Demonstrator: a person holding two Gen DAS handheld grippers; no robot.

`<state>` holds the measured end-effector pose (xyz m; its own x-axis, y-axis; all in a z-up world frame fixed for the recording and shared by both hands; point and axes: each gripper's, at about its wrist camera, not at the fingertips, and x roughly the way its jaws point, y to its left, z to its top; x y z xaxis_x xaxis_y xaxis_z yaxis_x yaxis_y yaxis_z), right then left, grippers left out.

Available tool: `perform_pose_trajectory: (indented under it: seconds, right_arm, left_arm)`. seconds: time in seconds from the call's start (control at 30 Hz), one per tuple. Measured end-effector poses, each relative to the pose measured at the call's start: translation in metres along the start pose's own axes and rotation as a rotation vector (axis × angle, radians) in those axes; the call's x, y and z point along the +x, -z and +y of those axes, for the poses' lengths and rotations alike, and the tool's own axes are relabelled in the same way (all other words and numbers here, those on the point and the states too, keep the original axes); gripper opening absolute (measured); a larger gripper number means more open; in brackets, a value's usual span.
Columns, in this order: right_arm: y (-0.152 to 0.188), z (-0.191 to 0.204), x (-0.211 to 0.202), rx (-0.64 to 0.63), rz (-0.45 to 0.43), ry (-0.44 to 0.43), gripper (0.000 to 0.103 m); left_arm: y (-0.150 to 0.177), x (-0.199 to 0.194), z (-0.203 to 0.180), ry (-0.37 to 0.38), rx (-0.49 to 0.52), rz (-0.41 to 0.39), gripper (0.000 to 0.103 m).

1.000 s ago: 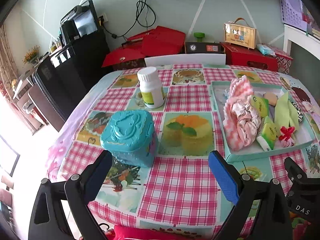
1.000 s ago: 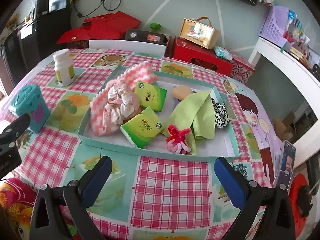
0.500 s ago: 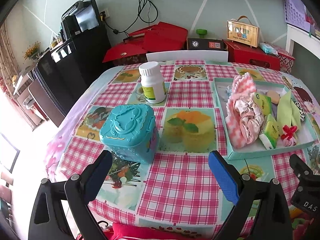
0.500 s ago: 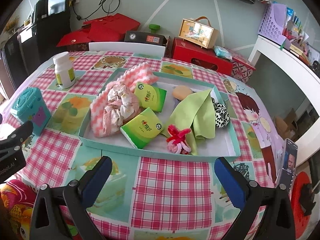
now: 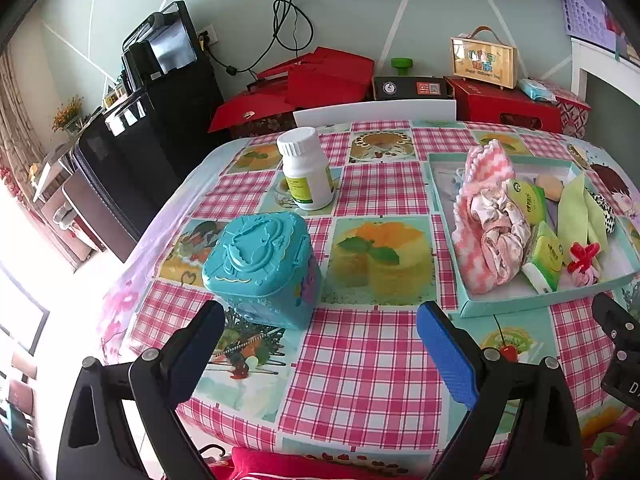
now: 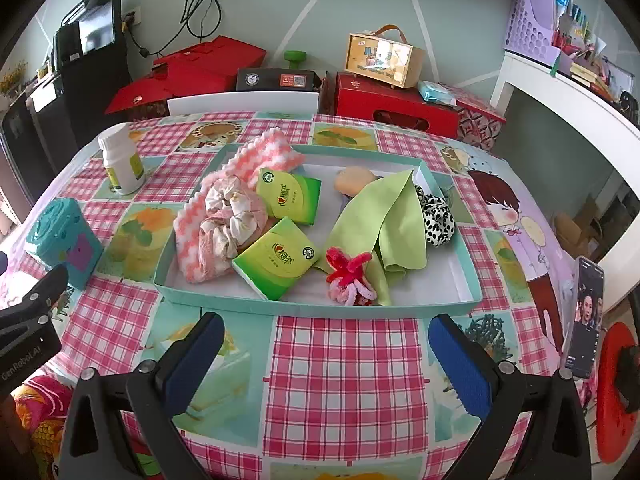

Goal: Organize soft objects

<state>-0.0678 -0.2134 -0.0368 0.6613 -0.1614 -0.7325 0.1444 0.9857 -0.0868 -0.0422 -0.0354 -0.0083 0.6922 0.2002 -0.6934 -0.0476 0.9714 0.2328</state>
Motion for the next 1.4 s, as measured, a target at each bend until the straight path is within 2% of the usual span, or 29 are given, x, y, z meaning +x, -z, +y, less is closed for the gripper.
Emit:
perform_pose_trajectory:
  seconds: [0.37,1.4]
  right_arm:
    - [0.0004,0.0031,0.0019,-0.016,0.006,0.024,0.103]
    - [0.0006,0.0003,0.0090,0.003,0.036,0.011,0.103]
  left_arm:
    - [0.0004,0.0009,-0.0015,0.005,0.014,0.006,0.097]
    - [0.0005,0.0054,-0.0029,0.024,0.032,0.027,0.097]
